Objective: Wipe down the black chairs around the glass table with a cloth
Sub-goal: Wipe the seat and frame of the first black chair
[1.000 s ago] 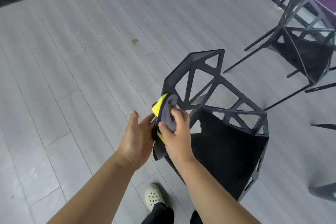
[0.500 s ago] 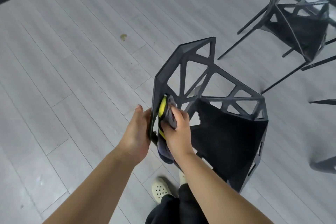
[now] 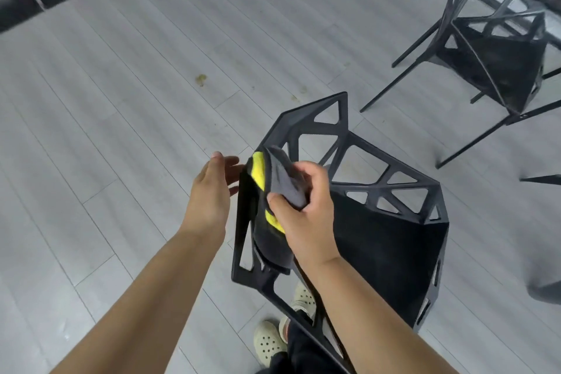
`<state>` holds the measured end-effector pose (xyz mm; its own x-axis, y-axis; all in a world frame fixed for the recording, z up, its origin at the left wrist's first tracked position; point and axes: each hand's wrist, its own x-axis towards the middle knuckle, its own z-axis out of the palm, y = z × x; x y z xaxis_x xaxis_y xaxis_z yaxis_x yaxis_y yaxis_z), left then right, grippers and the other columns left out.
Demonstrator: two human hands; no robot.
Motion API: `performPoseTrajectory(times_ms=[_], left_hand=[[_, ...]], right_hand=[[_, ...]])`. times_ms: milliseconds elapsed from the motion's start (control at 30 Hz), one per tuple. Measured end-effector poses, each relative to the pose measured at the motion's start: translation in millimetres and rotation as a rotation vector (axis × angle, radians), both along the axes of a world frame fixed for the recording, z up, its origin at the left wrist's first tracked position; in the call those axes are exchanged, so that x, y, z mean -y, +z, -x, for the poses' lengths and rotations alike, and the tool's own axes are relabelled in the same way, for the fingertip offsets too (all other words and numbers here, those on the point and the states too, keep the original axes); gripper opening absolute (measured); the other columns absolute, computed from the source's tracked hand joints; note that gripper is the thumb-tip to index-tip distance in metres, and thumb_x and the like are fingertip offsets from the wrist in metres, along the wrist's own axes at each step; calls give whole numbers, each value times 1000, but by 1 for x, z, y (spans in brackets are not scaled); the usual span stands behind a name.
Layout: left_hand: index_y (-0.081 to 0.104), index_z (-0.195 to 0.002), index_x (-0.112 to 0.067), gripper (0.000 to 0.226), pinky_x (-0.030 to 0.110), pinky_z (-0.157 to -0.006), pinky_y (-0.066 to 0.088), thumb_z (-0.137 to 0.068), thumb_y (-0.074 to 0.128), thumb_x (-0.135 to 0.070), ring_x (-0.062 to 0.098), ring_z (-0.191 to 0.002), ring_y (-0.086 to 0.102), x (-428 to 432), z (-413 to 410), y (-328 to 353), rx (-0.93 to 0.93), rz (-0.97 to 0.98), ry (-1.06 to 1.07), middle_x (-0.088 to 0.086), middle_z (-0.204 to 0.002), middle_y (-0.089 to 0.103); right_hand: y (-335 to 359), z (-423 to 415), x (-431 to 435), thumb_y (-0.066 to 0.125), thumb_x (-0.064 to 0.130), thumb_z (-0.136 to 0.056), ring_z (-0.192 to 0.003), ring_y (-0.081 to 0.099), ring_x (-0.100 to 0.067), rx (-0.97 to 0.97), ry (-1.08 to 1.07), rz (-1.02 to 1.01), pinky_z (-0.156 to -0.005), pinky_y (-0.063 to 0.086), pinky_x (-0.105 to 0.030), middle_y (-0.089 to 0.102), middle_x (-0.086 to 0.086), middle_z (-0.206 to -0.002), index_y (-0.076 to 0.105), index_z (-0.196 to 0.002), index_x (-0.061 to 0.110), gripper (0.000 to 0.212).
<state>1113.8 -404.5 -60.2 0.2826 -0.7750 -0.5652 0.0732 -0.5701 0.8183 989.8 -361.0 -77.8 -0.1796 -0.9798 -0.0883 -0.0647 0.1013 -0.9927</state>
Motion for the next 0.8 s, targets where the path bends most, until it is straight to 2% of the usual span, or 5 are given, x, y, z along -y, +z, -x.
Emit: performPoseTrajectory(times_ms=[167,367,567,700,800], left_hand=[[65,-100,-19,43,29,-82,49,-100,28,-41,12,-96,63,35,14,13,-26,46,177,-4,-96,70],[66,-96,-20,47,35,-87,49,-98,27,-45,17,-97,64,61,35,15,-80,41,191,-2,-96,72],[66,-98,-28,34,29,-85,44,-95,34,-41,8,-97,61,73,51,13,140,1,-25,-10,-99,70],[62,-108,-31,25,15,-75,39,-93,44,-24,0,-92,55,82,65,24,304,99,-156,-19,-99,62],[54,-124,-28,36,16,-86,34,-89,51,-19,4,-113,44,92,76,27,465,209,-405,-25,-115,51]], right_hand=[[-17,-7,14,63,37,-82,-120,42,-28,-635,86,194,-99,41,-40,42,-2,-139,50,-127,29,47],[-33,12,52,67,24,-78,-110,40,-23,-650,-65,205,-90,44,-35,45,-6,-125,60,-122,30,45],[-36,65,126,69,19,-77,-97,49,-25,-663,-197,166,-73,51,-40,53,-4,-109,68,-112,24,35],[-24,90,134,69,16,-79,-95,59,-10,-331,-236,-82,-75,49,-28,60,5,-105,60,-112,22,34],[-10,112,128,72,10,-79,-80,61,6,10,-137,-238,-67,46,-12,65,11,-91,58,-101,21,28]])
